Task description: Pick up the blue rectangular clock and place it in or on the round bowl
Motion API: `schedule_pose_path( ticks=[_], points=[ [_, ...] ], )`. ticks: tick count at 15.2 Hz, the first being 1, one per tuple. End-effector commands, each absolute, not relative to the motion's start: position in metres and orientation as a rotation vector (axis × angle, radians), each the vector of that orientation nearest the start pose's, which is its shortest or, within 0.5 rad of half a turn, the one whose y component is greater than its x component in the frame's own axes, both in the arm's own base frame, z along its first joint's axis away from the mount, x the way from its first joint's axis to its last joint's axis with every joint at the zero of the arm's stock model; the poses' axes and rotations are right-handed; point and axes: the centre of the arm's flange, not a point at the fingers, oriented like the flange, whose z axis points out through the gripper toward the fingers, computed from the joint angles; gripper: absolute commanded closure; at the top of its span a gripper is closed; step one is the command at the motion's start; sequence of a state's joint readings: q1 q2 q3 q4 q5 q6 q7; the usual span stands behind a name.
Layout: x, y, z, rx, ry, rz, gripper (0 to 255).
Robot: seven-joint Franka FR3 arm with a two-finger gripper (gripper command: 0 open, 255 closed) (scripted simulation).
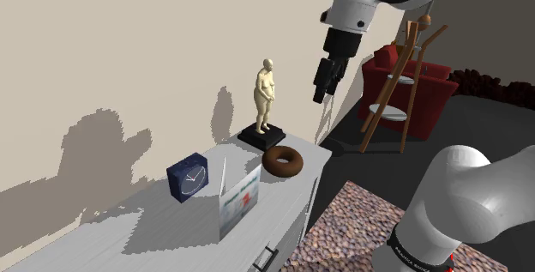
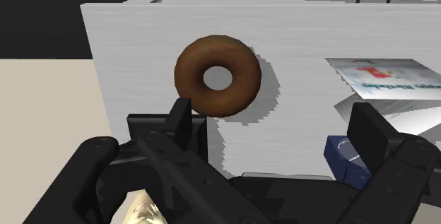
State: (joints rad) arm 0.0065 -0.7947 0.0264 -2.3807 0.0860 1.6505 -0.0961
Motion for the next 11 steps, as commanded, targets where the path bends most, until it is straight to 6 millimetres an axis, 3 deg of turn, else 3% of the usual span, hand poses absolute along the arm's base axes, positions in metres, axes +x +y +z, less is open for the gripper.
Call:
schedule_pose_path(
  ticks=[1,11],
  points=[
    [0.312,0.021,0.589,-3.070,-0.181,-0.103,0],
    [0.425,0.062,0.528,-2.981,-0.823,-0.081,0]
  ],
)
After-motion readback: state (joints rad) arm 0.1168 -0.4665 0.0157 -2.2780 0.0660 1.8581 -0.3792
